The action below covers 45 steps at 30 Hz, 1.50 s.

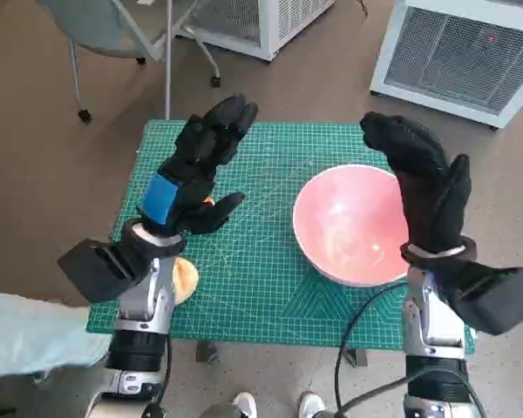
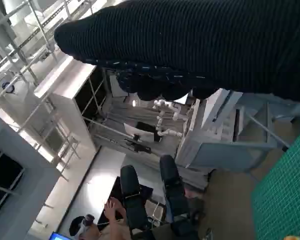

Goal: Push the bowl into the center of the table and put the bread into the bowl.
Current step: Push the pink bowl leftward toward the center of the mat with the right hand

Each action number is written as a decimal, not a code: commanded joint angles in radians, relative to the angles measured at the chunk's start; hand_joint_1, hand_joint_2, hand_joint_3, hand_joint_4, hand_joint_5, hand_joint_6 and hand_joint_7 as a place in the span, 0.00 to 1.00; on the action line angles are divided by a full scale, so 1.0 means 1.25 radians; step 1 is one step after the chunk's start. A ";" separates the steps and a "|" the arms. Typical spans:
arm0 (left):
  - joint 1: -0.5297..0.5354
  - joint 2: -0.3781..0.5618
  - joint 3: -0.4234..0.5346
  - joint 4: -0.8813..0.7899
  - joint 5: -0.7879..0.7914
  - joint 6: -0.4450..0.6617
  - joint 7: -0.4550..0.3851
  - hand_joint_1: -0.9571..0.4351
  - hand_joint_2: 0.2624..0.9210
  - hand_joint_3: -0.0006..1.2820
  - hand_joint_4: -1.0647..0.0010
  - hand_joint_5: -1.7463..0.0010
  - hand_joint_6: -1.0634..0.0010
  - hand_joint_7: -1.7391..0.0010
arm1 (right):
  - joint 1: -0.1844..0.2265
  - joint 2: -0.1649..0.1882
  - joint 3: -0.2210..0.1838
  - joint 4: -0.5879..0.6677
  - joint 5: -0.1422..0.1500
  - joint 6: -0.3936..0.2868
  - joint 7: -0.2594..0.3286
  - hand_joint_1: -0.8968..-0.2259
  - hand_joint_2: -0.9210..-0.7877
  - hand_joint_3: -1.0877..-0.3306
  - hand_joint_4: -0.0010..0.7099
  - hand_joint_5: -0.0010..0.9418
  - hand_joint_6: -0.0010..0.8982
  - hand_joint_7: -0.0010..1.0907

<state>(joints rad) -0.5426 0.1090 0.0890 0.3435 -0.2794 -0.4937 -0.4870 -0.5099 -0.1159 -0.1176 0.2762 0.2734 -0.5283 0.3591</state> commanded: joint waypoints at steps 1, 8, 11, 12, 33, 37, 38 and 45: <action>-0.008 -0.003 0.004 0.003 -0.006 -0.012 0.000 0.25 1.00 0.30 0.82 1.00 0.94 0.74 | 0.000 -0.007 -0.003 0.008 0.003 0.013 0.006 0.38 0.00 0.50 0.36 0.00 0.01 0.55; -0.007 -0.005 0.006 0.005 -0.007 -0.015 0.000 0.25 1.00 0.30 0.82 1.00 0.94 0.74 | -0.007 -0.010 -0.002 0.001 -0.002 0.017 0.004 0.38 0.00 0.50 0.37 0.01 0.01 0.55; -0.006 -0.005 0.007 0.008 -0.007 -0.018 -0.001 0.25 1.00 0.30 0.82 1.00 0.94 0.74 | -0.010 -0.010 0.000 -0.003 -0.004 0.019 0.002 0.38 0.00 0.50 0.37 0.01 0.01 0.55; -0.006 -0.006 0.006 0.008 -0.007 -0.019 0.000 0.25 1.00 0.30 0.82 1.00 0.94 0.74 | -0.011 -0.010 0.000 -0.004 -0.005 0.020 0.002 0.38 0.00 0.50 0.37 0.00 0.01 0.55; 0.002 -0.011 0.011 0.009 -0.013 -0.024 0.000 0.25 1.00 0.29 0.82 1.00 0.93 0.75 | -0.006 -0.063 -0.040 0.042 -0.004 -0.017 0.015 0.37 0.00 0.49 0.38 0.01 0.00 0.56; 0.003 -0.009 0.015 0.012 -0.015 -0.026 -0.001 0.25 1.00 0.29 0.81 1.00 0.93 0.75 | -0.004 -0.082 -0.077 0.075 -0.006 -0.045 -0.008 0.39 0.00 0.47 0.38 0.01 0.00 0.54; 0.002 -0.008 0.016 0.014 -0.015 -0.027 -0.001 0.25 1.00 0.29 0.81 1.00 0.93 0.75 | -0.004 -0.084 -0.084 0.081 -0.007 -0.051 -0.014 0.40 0.00 0.46 0.36 0.01 0.00 0.51; -0.003 -0.007 0.022 0.027 -0.015 -0.031 -0.002 0.25 1.00 0.29 0.81 1.00 0.92 0.76 | 0.004 -0.091 -0.138 0.140 -0.037 -0.109 -0.090 0.39 0.00 0.44 0.36 0.02 0.00 0.51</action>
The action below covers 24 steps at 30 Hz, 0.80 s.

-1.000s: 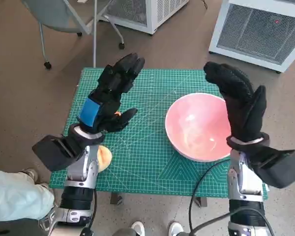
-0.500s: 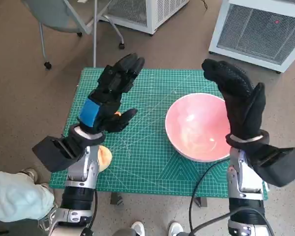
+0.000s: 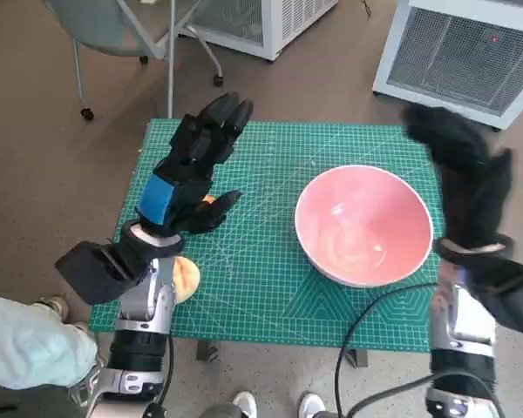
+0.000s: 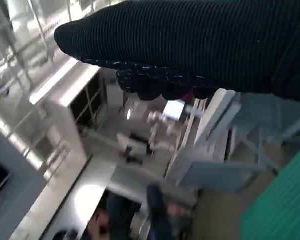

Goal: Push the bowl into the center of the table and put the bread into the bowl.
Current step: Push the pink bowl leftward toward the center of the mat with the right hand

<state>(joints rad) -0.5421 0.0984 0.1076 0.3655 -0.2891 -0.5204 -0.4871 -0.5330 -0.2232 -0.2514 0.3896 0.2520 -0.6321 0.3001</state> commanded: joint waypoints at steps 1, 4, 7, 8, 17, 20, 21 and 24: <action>-0.005 0.002 0.007 0.012 -0.007 -0.010 -0.001 0.25 1.00 0.29 0.81 1.00 0.92 0.76 | 0.023 -0.007 -0.040 0.067 -0.024 -0.038 -0.055 0.39 0.00 0.44 0.36 0.02 0.00 0.51; -0.009 0.003 0.010 0.019 -0.007 -0.012 -0.002 0.25 1.00 0.29 0.81 1.00 0.92 0.76 | 0.022 -0.011 -0.053 0.105 -0.034 -0.064 -0.076 0.38 0.00 0.43 0.36 0.02 0.01 0.52; -0.014 0.004 0.013 0.026 -0.008 -0.014 -0.004 0.26 1.00 0.29 0.81 1.00 0.92 0.77 | 0.021 -0.015 -0.069 0.162 -0.041 -0.097 -0.094 0.38 0.00 0.43 0.36 0.02 0.01 0.53; -0.015 0.004 0.014 0.028 -0.009 -0.014 -0.005 0.26 1.00 0.29 0.81 1.00 0.92 0.77 | 0.021 -0.016 -0.074 0.184 -0.041 -0.109 -0.098 0.38 0.00 0.43 0.37 0.02 0.01 0.54; -0.020 0.003 0.015 0.031 -0.009 -0.012 -0.005 0.26 1.00 0.29 0.81 1.00 0.91 0.78 | -0.007 -0.016 -0.099 0.401 -0.034 -0.191 -0.111 0.42 0.00 0.40 0.38 0.02 0.05 0.55; -0.022 0.004 0.016 0.033 -0.011 -0.011 -0.007 0.26 1.00 0.29 0.81 1.00 0.91 0.78 | -0.020 -0.011 -0.101 0.466 -0.036 -0.199 -0.118 0.43 0.00 0.39 0.38 0.02 0.06 0.55; -0.022 0.005 0.017 0.033 -0.012 -0.010 -0.008 0.25 1.00 0.29 0.81 1.00 0.90 0.78 | -0.024 -0.008 -0.099 0.486 -0.041 -0.200 -0.125 0.44 0.00 0.39 0.38 0.02 0.06 0.55; -0.024 0.007 0.018 0.035 -0.014 -0.009 -0.011 0.25 1.00 0.29 0.81 1.00 0.90 0.78 | -0.036 -0.002 -0.095 0.534 -0.051 -0.200 -0.141 0.46 0.00 0.38 0.39 0.02 0.08 0.55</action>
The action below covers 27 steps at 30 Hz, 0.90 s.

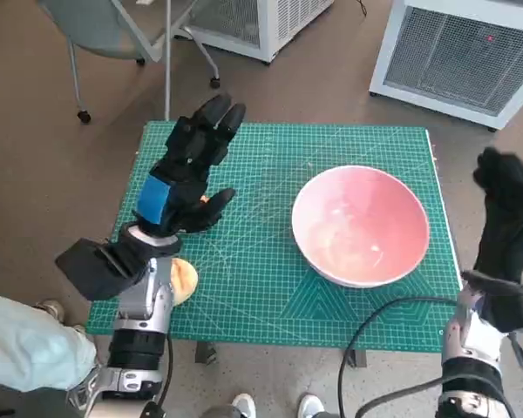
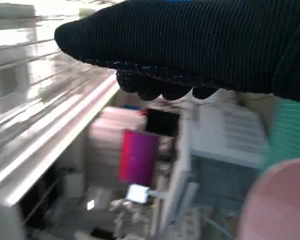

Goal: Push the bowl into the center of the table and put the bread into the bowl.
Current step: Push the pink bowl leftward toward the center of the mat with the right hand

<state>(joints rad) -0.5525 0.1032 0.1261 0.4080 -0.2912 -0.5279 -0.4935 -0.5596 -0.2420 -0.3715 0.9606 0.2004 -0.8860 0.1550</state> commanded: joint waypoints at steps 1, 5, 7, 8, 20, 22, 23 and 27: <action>-0.015 0.004 0.004 0.001 -0.013 -0.002 -0.007 0.25 1.00 0.29 0.81 1.00 0.90 0.78 | -0.019 0.017 0.004 0.095 -0.014 0.008 -0.032 0.46 0.00 0.37 0.39 0.02 0.08 0.55; -0.015 0.006 0.005 0.001 -0.016 -0.001 -0.010 0.25 1.00 0.29 0.81 1.00 0.90 0.78 | -0.036 0.030 0.011 0.146 -0.021 0.025 -0.048 0.51 0.00 0.33 0.40 0.02 0.10 0.55; -0.015 0.007 0.005 0.001 -0.017 -0.001 -0.010 0.25 1.00 0.29 0.81 1.00 0.89 0.78 | -0.046 0.038 0.014 0.164 -0.022 0.035 -0.055 0.53 0.00 0.32 0.41 0.03 0.12 0.55; -0.014 0.007 0.005 0.001 -0.017 -0.001 -0.011 0.26 1.00 0.29 0.81 1.00 0.89 0.78 | -0.051 0.042 0.015 0.171 -0.022 0.041 -0.058 0.54 0.00 0.31 0.42 0.03 0.12 0.55; -0.003 0.015 0.009 0.001 -0.024 -0.006 -0.018 0.25 1.00 0.29 0.81 1.00 0.88 0.79 | -0.116 0.092 0.009 0.240 -0.005 0.131 -0.053 0.52 0.00 0.29 0.45 0.01 0.21 0.49; 0.000 0.015 0.009 -0.002 -0.023 -0.006 -0.018 0.25 1.00 0.29 0.81 1.00 0.87 0.80 | -0.128 0.100 0.005 0.246 -0.001 0.148 -0.050 0.51 0.00 0.29 0.45 0.01 0.22 0.48; 0.003 0.015 0.010 -0.006 -0.024 -0.005 -0.018 0.25 1.00 0.29 0.81 1.00 0.87 0.80 | -0.134 0.104 0.004 0.249 0.002 0.157 -0.048 0.50 0.00 0.29 0.45 0.01 0.22 0.48; 0.014 0.016 0.009 -0.022 -0.023 0.000 -0.015 0.25 1.00 0.28 0.81 1.00 0.86 0.80 | -0.155 0.120 -0.003 0.258 0.012 0.186 -0.035 0.48 0.00 0.30 0.46 0.01 0.25 0.44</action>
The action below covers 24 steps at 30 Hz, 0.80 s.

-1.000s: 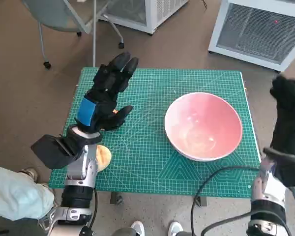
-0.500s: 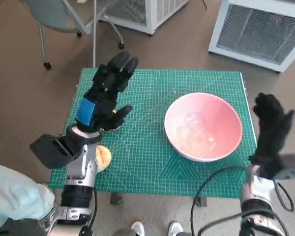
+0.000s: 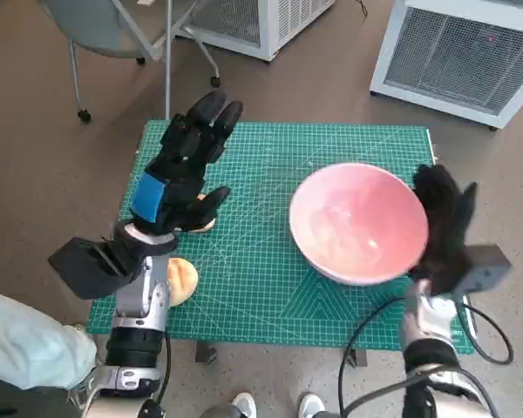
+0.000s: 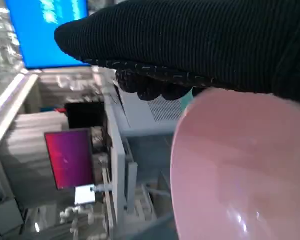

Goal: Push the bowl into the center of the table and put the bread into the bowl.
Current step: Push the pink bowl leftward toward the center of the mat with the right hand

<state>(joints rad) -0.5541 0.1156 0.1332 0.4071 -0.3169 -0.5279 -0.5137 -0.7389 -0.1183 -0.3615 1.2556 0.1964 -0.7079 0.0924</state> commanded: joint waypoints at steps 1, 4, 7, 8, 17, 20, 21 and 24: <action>0.019 0.007 0.003 -0.025 -0.002 0.001 0.002 0.25 1.00 0.28 0.81 1.00 0.86 0.80 | -0.015 0.024 -0.013 0.023 0.016 0.048 0.018 0.48 0.00 0.30 0.46 0.01 0.25 0.44; 0.027 0.012 0.005 -0.035 -0.001 0.003 0.003 0.25 1.00 0.28 0.80 1.00 0.86 0.81 | -0.032 0.033 -0.019 0.029 0.020 0.073 0.028 0.48 0.00 0.31 0.46 0.01 0.26 0.42; 0.037 0.015 0.006 -0.047 0.000 0.004 0.006 0.24 1.00 0.28 0.80 1.00 0.85 0.81 | -0.043 0.041 -0.023 0.030 0.022 0.088 0.034 0.50 0.00 0.30 0.47 0.01 0.27 0.42; 0.040 0.016 0.007 -0.051 0.002 0.005 0.007 0.24 1.00 0.28 0.80 1.00 0.85 0.81 | -0.048 0.045 -0.025 0.031 0.022 0.094 0.036 0.50 0.00 0.30 0.47 0.01 0.27 0.42; 0.060 0.029 0.007 -0.077 0.011 0.010 0.021 0.24 1.00 0.27 0.80 1.00 0.85 0.83 | -0.077 0.063 -0.021 0.033 0.014 0.120 0.042 0.52 0.00 0.28 0.47 0.01 0.28 0.40; 0.065 0.034 0.006 -0.082 0.012 0.010 0.026 0.23 1.00 0.27 0.81 1.00 0.85 0.83 | -0.087 0.070 -0.018 0.035 0.011 0.128 0.039 0.50 0.00 0.28 0.47 0.01 0.30 0.40; 0.067 0.035 0.006 -0.085 0.013 0.011 0.028 0.23 1.00 0.27 0.81 1.00 0.85 0.84 | -0.090 0.072 -0.018 0.036 0.011 0.131 0.039 0.50 0.00 0.27 0.47 0.01 0.30 0.40; 0.072 0.038 0.005 -0.091 0.014 0.011 0.033 0.23 1.00 0.27 0.81 1.00 0.85 0.84 | -0.098 0.079 -0.019 0.037 0.011 0.138 0.039 0.48 0.00 0.28 0.49 0.01 0.31 0.40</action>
<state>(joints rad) -0.4777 0.1550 0.1364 0.3210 -0.3102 -0.5184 -0.4806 -0.8540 -0.0378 -0.3870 1.2832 0.2110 -0.5621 0.1406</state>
